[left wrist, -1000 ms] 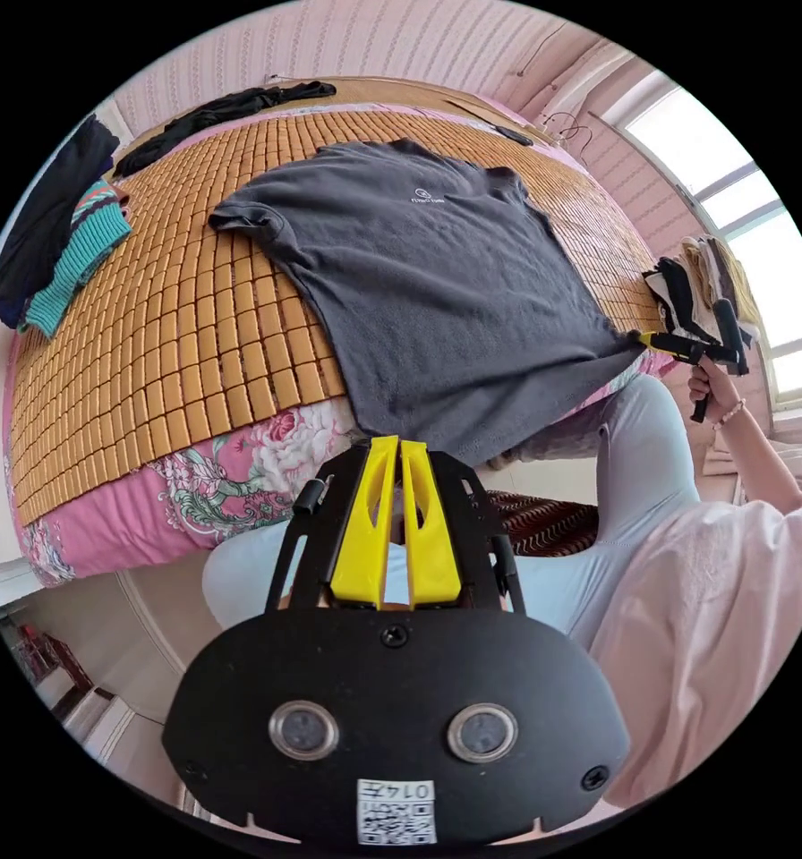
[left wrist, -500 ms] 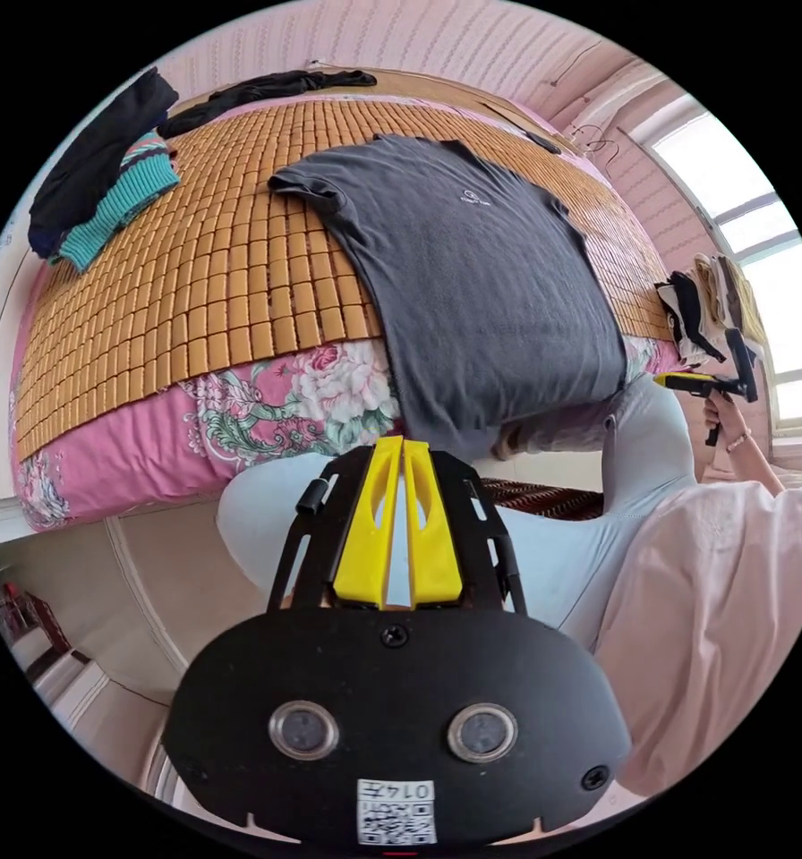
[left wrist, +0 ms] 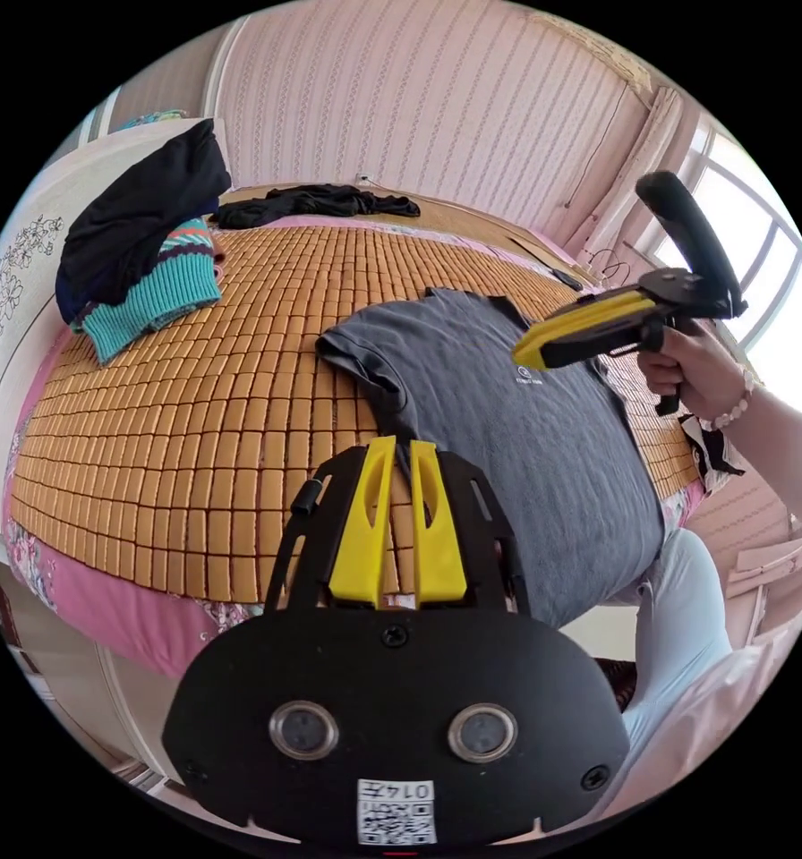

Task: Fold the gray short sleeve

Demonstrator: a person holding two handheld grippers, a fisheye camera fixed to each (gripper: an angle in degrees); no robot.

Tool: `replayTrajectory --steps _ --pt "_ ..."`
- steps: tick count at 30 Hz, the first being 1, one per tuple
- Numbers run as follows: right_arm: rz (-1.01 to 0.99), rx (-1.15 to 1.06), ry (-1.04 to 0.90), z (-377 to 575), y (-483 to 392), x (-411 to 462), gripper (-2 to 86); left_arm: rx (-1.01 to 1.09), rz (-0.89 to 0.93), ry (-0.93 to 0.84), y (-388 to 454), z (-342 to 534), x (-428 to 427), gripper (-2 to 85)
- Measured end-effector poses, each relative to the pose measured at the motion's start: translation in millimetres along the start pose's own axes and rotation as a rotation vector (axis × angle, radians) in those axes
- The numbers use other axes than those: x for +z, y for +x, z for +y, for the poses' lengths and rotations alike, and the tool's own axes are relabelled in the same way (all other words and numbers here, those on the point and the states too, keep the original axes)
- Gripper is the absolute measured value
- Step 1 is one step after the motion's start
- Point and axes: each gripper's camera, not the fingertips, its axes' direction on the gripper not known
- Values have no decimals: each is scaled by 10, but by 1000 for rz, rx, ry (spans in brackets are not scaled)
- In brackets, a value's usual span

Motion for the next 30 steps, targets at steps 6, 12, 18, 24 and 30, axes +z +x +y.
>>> replayTrajectory --steps 6,12,18,24,30 --pt "78 -33 -60 -981 68 779 61 -28 -8 -4 -174 -241 486 65" --pt "106 -74 -173 -1262 206 1319 18 -11 3 -35 -379 -324 771 44" --pt "47 -51 -104 -1347 423 1201 2 -129 58 -30 -710 -271 767 39" --pt "-12 60 -100 -1315 692 1215 30 -177 84 -29 -820 -197 937 47" --pt "-46 135 139 -386 1000 366 89 -113 -64 119 -643 -87 768 63"
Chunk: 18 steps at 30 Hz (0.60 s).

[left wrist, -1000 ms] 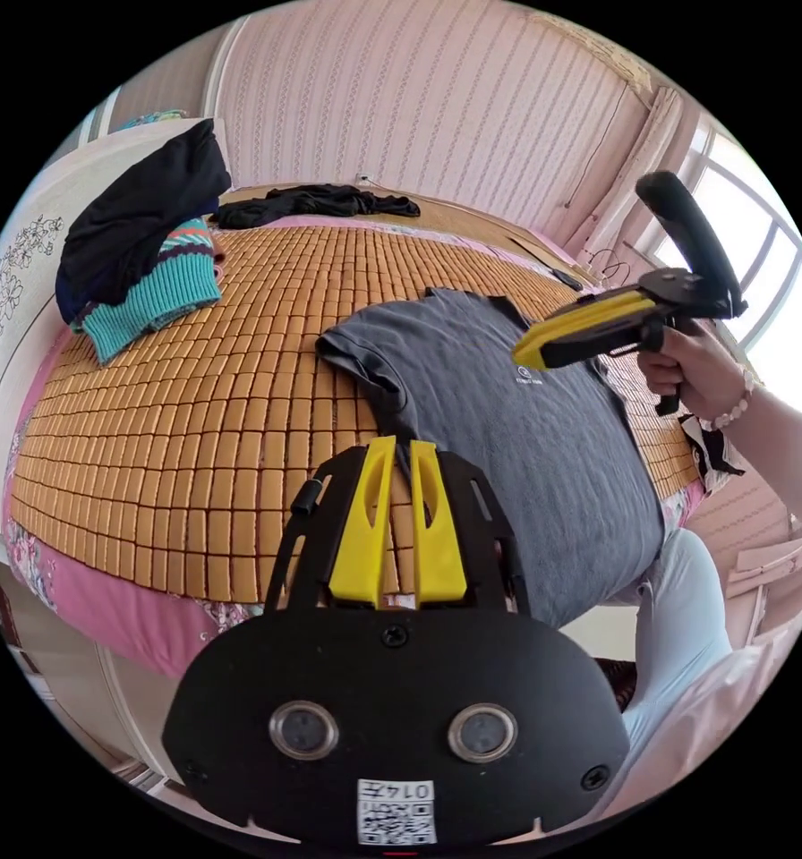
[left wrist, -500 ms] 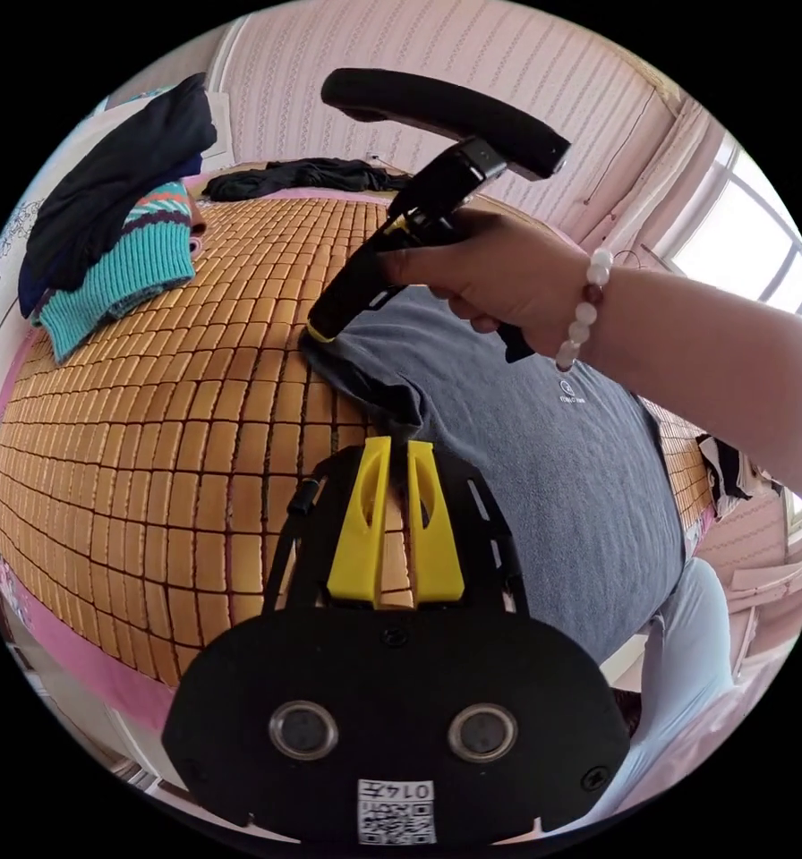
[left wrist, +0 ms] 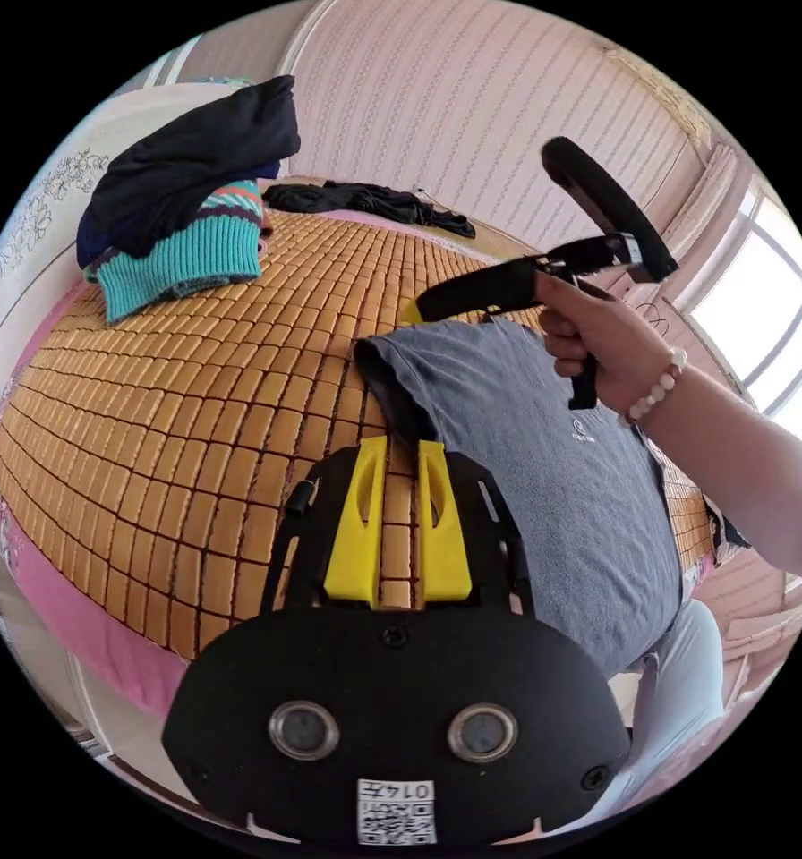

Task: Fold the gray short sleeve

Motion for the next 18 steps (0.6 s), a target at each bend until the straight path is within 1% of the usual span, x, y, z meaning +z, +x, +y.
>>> replayTrajectory --steps 2,4,5,7,8,10,11,13,14,15,16,18 --pt "4 46 54 502 227 -349 90 34 9 23 73 37 -75 63" --pt "96 178 59 1297 668 -750 89 81 36 18 172 65 -118 66" --pt "125 226 62 1516 797 -847 88 119 53 2 263 75 -126 68" --pt "223 435 59 2397 1312 -1215 78 177 82 -19 439 70 -118 69" --pt "238 486 55 2605 1430 -1292 74 222 101 -23 590 51 -97 69" --pt "244 663 62 3299 1812 -1553 58 279 131 -32 853 -7 -14 66" --pt "237 695 68 3431 1881 -1606 55 319 159 -47 1059 -66 90 65" --pt "184 746 150 3799 2050 -1796 30 373 232 -101 1410 -188 303 61" --pt "172 753 173 3856 2077 -1834 32 413 302 -127 1677 -284 443 57" --pt "172 775 196 3941 2129 -1894 37 478 364 -121 1976 -371 570 54" --pt "172 785 213 3991 2165 -1955 58 509 383 -111 2132 -412 633 54" --pt "202 799 252 4057 2187 -2072 78 659 387 -127 2805 -579 918 53"
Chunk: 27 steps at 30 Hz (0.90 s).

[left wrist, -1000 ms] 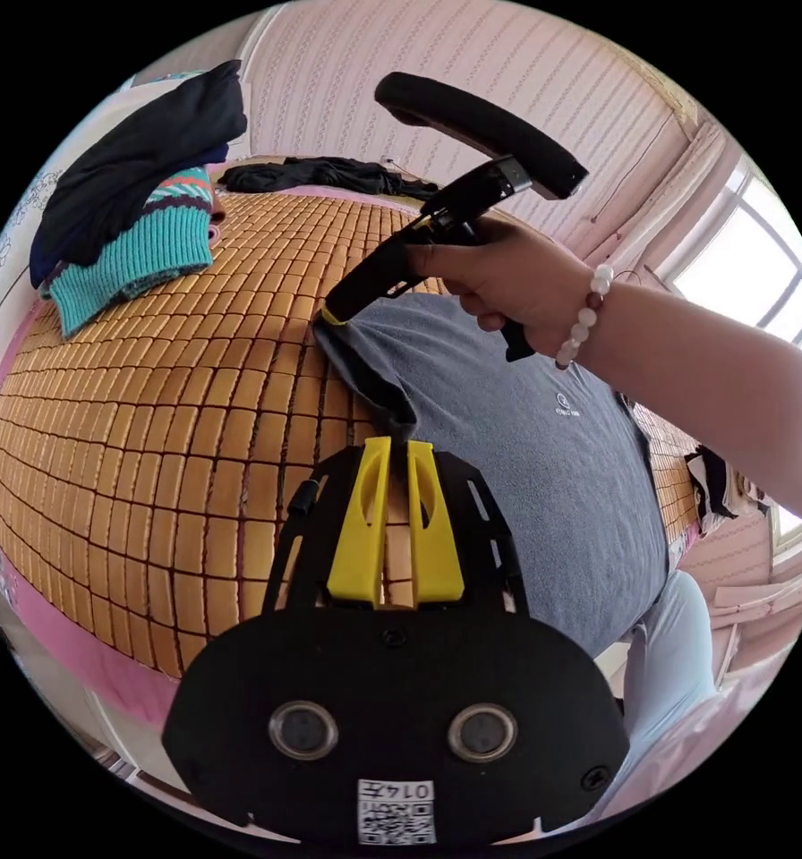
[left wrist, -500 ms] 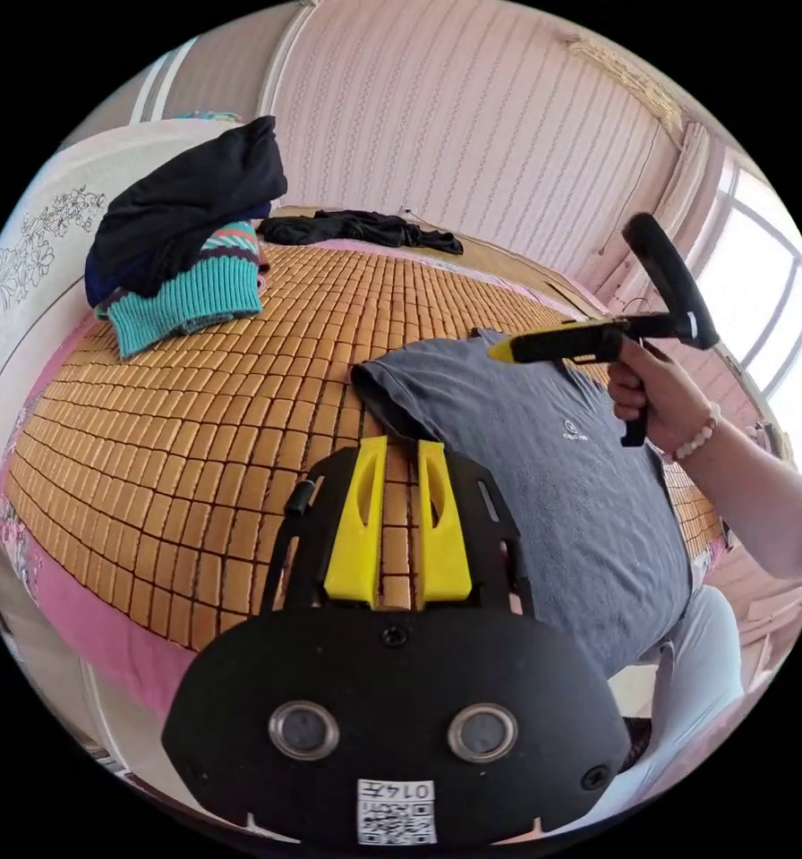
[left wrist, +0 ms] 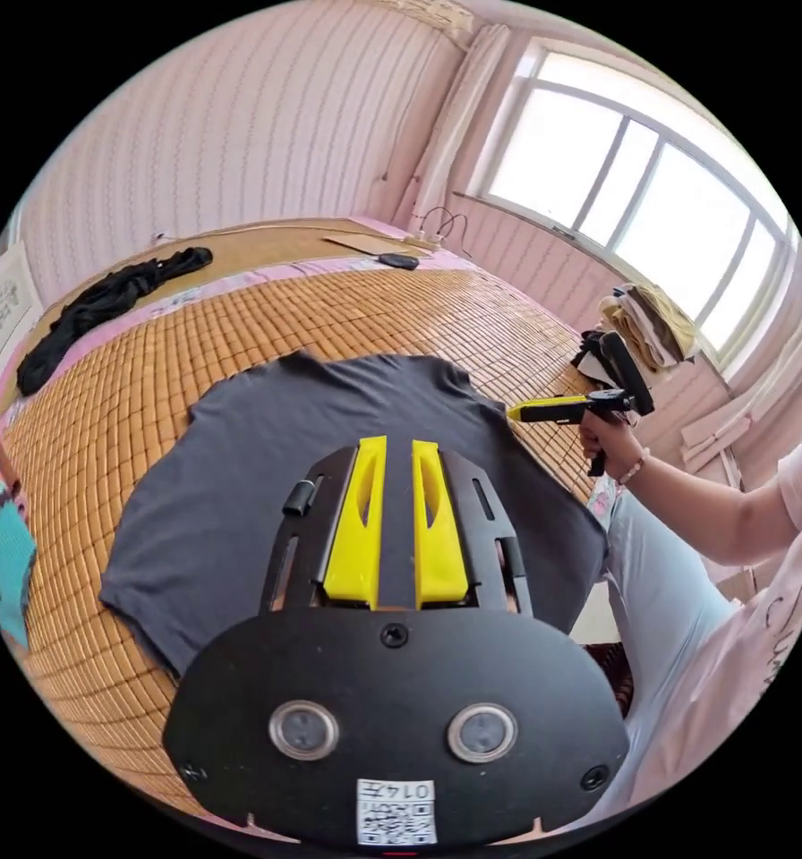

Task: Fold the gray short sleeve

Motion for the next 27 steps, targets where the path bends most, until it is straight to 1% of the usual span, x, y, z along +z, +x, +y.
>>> replayTrajectory --steps 3,5,6,8,10,13,15,16,17,19,20,21,23,25,27 --pt "-3 -4 64 11 119 -121 80 136 -13 -59 317 -637 595 51" --pt "-41 2 29 -13 221 -103 73 191 -19 -82 493 -958 935 51" --pt "-72 7 61 -6 285 -159 65 210 -23 -81 602 -1137 1135 55" --pt "-118 5 52 -12 372 -184 36 231 -3 -65 734 -1339 1409 71" --pt "-148 29 61 -13 481 -257 24 235 -12 -96 833 -1472 1710 88" --pt "-165 34 59 -35 591 -351 16 246 -48 -213 942 -1524 2189 90" --pt "-176 38 59 -45 653 -404 14 258 -112 -350 966 -1451 2501 65" --pt "-181 39 60 -51 690 -439 13 256 -123 -362 962 -1429 2540 60" --pt "-183 40 60 -53 707 -456 13 257 -115 -305 956 -1396 2493 45" --pt "-187 42 63 -60 768 -521 11 196 -130 -283 894 -1360 2441 21" --pt "-187 42 63 -63 781 -535 11 157 -123 -231 841 -1311 2367 11" --pt "-188 43 64 -67 808 -564 10 113 -113 -143 778 -1234 2274 7" --pt "-186 44 65 -72 841 -605 9 40 -88 -78 672 -1120 2222 3" --pt "-174 39 67 -79 866 -654 9 -27 -55 -89 581 -1040 2274 4" --pt "-166 35 69 -82 881 -687 8 -19 -48 -93 591 -1013 2330 6"
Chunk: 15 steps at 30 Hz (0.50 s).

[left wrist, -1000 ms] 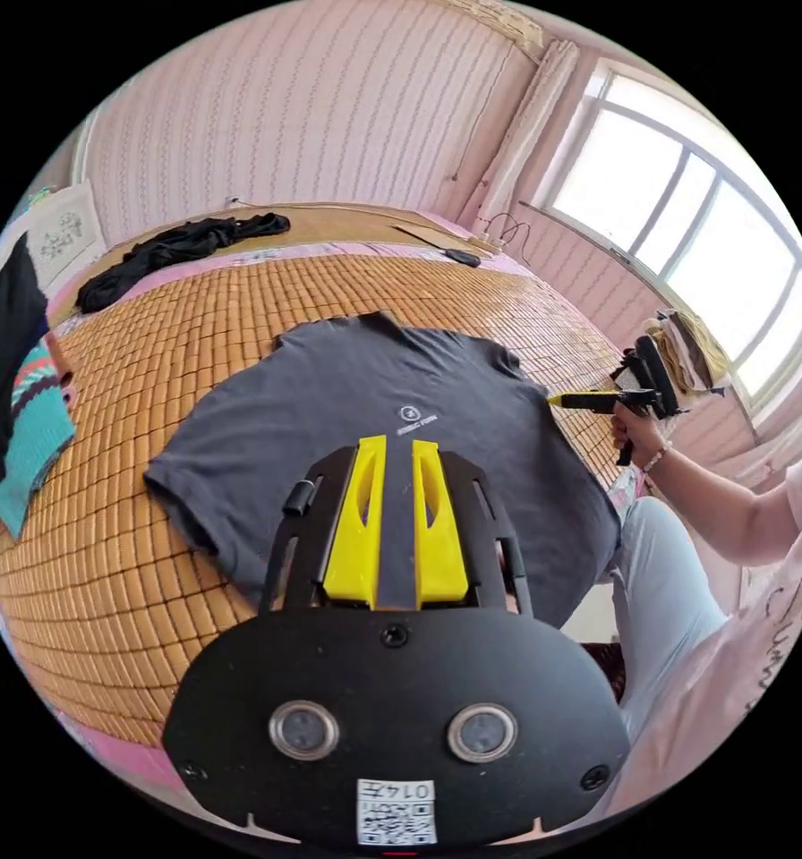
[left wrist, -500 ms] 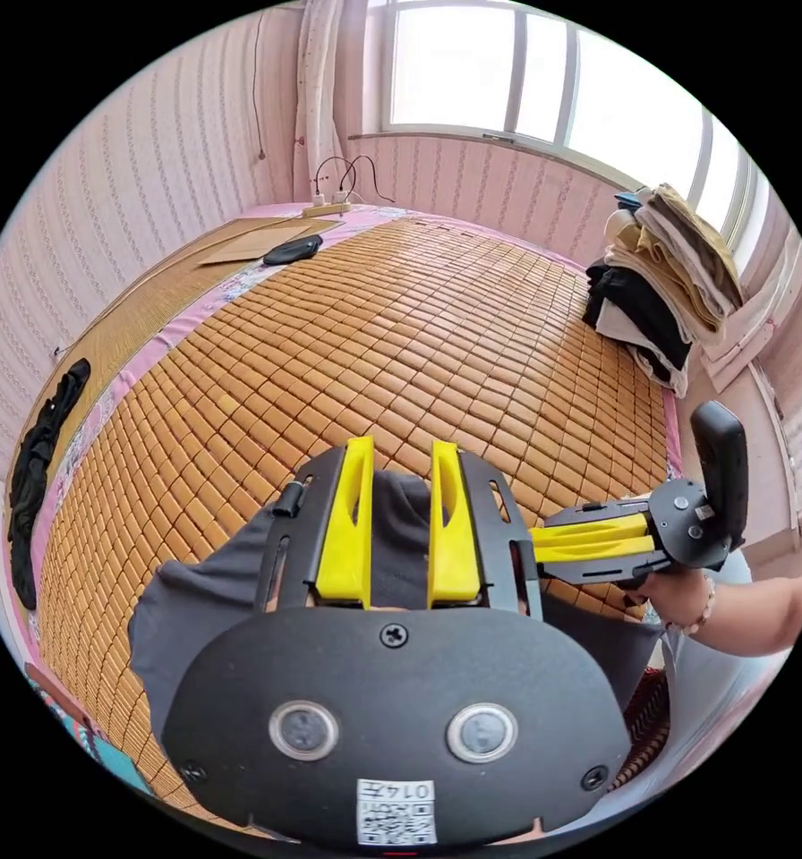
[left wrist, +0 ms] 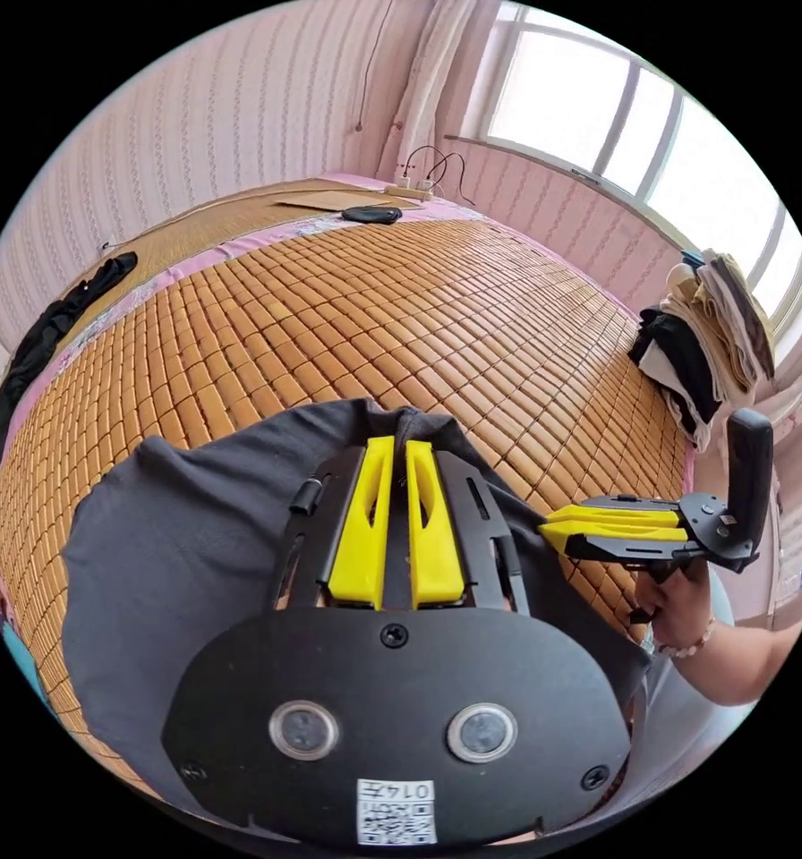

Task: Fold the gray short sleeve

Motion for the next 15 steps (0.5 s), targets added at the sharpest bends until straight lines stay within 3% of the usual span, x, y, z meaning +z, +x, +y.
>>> replayTrajectory --steps 10,13,15 --pt "81 24 80 39 20 -190 10 71 -5 37 238 -401 230 3" --pt "26 50 59 71 58 -129 10 111 0 -70 306 -405 465 48" --pt "21 59 83 86 75 -160 11 96 15 -25 287 -396 372 65"
